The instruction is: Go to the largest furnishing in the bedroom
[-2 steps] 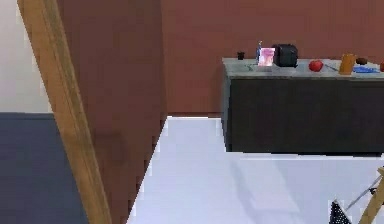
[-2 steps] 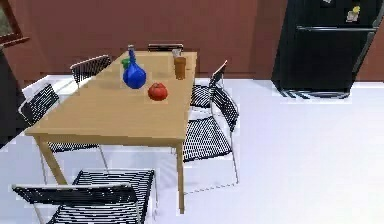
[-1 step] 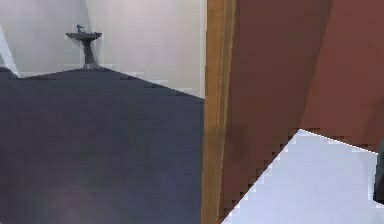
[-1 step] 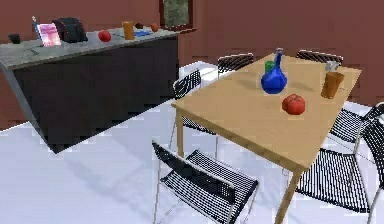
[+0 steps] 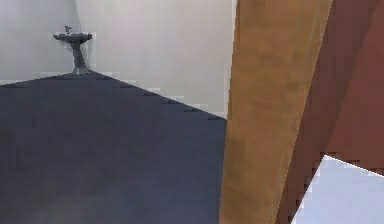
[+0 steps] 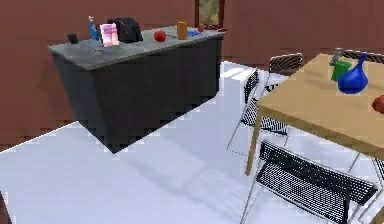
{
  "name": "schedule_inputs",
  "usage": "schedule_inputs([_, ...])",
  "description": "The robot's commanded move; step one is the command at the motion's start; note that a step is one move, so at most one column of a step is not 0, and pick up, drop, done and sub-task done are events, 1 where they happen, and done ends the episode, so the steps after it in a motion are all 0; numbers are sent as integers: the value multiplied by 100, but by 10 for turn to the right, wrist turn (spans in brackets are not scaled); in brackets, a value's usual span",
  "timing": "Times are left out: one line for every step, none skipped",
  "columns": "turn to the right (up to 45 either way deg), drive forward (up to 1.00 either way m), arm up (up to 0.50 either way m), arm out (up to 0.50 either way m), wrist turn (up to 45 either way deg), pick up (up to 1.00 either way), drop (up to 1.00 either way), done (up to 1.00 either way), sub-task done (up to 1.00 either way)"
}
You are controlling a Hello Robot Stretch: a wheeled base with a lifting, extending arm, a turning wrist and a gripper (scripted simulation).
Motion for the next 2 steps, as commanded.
schedule_inputs([-450, 0, 0, 0, 0, 0, 0, 0, 0])
schedule_inputs([-60, 0, 0, 0, 0, 0, 0, 0, 0])
